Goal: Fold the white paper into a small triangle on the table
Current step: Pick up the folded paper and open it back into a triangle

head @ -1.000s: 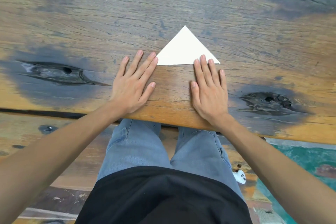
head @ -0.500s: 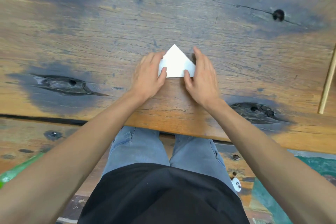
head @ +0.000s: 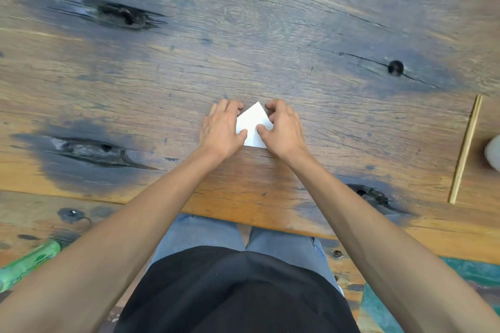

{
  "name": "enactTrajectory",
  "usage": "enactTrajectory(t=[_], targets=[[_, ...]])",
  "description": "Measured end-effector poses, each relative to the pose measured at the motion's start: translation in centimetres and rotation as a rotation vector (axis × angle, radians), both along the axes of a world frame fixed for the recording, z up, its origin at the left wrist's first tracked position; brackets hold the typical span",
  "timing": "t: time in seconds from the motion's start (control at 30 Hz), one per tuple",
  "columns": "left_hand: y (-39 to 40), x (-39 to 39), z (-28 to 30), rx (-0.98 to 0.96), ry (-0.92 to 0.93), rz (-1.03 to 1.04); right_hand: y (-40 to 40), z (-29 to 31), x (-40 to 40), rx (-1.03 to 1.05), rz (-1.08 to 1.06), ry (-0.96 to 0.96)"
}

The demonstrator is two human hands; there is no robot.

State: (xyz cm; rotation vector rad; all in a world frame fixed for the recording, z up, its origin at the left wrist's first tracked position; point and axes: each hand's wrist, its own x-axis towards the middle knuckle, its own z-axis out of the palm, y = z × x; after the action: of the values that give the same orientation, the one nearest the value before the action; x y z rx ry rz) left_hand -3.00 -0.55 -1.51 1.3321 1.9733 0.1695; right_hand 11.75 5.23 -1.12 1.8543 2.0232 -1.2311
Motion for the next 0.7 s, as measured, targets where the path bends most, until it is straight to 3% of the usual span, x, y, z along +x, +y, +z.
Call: enactTrajectory(t=[0.27,0.53,0.7], targets=[[0.8,-0.1,0.2,0.014,-0.053,-0.014,0.7,-0.8,0.8,-0.125,-0.195,0.184],[3.2,-1.9,0.1,-0.014,-0.321,-0.133,3.1,0.5,2.9,-0.298,-0.255,0.326],[4.8,-2.7,1.2,-0.132,-0.538,0.000,4.6,2.0,4.9,-0.367,-0.313,0.448]])
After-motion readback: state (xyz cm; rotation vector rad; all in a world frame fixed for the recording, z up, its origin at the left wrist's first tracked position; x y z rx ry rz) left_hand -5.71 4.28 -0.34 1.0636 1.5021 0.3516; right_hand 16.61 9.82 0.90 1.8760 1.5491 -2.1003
